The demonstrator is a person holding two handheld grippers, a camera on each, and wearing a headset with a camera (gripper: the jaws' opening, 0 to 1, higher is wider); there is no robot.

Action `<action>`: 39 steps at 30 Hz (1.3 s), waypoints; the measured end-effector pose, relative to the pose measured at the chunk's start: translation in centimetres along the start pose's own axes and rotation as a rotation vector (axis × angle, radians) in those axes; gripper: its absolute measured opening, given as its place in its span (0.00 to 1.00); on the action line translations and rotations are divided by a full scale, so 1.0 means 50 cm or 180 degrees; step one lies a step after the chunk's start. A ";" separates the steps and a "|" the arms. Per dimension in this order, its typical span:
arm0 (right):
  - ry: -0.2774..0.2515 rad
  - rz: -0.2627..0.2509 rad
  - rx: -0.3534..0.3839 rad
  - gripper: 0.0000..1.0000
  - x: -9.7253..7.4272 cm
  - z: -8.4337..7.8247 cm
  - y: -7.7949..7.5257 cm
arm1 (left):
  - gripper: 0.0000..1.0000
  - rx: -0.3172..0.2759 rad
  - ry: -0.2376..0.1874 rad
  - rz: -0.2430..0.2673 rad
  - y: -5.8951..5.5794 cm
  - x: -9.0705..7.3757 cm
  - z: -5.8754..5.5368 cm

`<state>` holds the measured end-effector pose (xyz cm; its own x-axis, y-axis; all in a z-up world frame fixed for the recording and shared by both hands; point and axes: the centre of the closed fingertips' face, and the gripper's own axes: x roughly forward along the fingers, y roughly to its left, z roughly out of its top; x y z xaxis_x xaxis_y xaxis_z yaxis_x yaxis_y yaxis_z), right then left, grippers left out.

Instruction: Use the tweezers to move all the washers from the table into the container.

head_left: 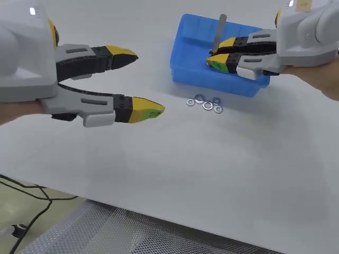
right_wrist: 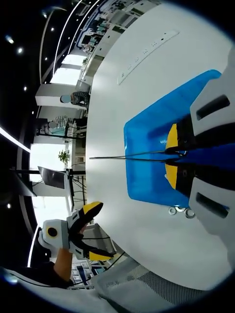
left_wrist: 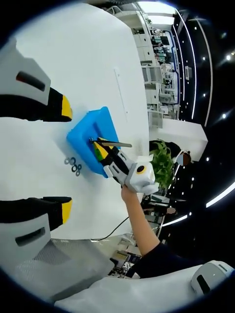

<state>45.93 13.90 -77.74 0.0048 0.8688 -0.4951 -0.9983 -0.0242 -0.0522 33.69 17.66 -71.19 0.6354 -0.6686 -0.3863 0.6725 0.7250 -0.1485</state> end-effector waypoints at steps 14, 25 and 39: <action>-0.0133 -0.0025 -0.0018 0.09 -0.002 0.011 0.003 | 0.67 -0.0002 0.0013 0.0009 -0.008 -0.002 0.003; -0.0298 -0.0113 -0.0068 0.07 -0.019 0.041 0.006 | 0.66 0.0042 -0.0041 -0.0006 0.005 0.011 0.028; -0.0256 -0.0044 -0.0174 0.07 -0.030 0.054 0.026 | 0.49 0.0461 -0.0128 -0.0413 0.068 0.158 0.118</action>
<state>44.46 13.90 -74.74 0.0116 0.9061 -0.4229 -0.9936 -0.0370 -0.1067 43.21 13.87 -69.38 0.5526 -0.7630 -0.3353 0.7954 0.6029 -0.0612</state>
